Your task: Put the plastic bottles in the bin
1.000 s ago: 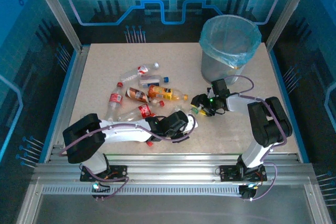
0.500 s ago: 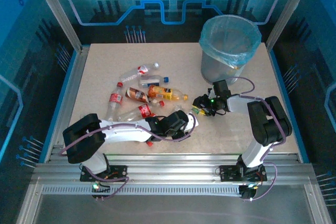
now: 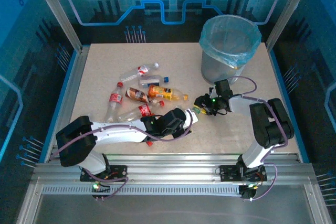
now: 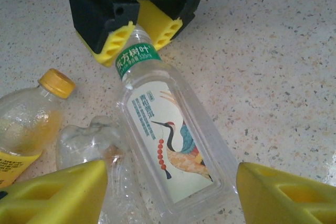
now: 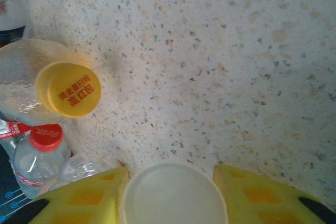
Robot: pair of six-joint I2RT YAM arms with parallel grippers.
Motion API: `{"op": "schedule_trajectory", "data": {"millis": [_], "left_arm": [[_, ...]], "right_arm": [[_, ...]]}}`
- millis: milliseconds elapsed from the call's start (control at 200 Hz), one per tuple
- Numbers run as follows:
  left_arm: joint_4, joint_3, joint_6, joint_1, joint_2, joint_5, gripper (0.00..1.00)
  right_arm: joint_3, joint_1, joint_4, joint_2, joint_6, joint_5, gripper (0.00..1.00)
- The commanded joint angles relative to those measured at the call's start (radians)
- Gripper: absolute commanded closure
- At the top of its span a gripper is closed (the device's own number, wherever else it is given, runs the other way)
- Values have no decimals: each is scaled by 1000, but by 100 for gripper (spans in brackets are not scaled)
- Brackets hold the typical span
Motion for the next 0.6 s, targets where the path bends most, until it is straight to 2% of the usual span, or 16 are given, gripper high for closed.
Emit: {"op": "schedule_trajectory", "data": {"millis": [0, 80, 165, 400, 595], "left_arm": [[7, -15, -19, -5, -30, -23, 32], [9, -10, -40, -1, -50, -40, 32], [-9, 5, -79, 8, -92, -56, 33], [3, 14, -124, 31, -300, -94, 34], [16, 21, -144, 50, -447, -153, 35]], "right_arm": [[-10, -16, -25, -52, -14, 9, 66], [-9, -11, -52, -98, -21, 34, 68], [4, 14, -119, -182, -48, 114, 71], [136, 190, -356, -446, -202, 557, 77], [308, 342, -432, -520, -333, 837, 81]]}}
